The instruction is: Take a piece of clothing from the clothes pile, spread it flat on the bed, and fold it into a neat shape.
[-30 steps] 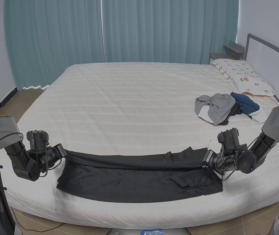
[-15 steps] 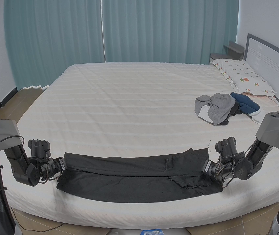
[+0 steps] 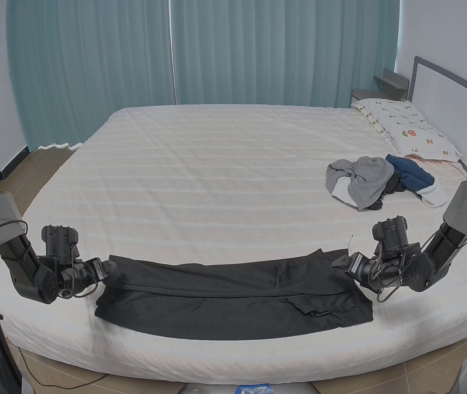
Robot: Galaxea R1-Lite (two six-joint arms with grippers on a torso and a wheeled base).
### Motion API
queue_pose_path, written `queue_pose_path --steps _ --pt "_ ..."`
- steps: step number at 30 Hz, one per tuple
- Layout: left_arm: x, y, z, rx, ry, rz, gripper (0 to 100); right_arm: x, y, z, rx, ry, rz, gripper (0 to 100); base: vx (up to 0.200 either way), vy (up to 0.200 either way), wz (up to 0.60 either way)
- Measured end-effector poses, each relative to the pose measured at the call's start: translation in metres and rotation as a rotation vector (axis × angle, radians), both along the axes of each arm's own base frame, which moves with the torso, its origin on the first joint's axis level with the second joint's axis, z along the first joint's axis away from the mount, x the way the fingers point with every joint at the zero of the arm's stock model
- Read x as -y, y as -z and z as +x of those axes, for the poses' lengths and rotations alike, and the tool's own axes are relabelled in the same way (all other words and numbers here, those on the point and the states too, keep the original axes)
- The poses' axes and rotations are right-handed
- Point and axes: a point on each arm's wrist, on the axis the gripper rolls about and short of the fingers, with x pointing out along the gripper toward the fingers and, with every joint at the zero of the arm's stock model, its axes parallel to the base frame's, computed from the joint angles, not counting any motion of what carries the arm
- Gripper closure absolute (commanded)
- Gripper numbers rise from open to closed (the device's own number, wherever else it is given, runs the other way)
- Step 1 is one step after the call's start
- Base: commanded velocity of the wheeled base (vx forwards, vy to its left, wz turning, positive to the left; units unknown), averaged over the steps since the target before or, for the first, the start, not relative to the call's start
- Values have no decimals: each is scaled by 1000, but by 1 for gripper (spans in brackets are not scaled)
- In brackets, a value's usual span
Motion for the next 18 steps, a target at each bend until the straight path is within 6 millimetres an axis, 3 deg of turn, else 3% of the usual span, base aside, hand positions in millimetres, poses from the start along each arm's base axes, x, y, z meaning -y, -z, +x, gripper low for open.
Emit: queue_pose_path --steps 7,18 --pt "-2 -18 26 113 -110 -145 0 8 -14 10 32 7 113 0 0 0 0" --pt "1 12 74 134 -114 -186 0 21 -12 37 54 16 220 0 0 0 0"
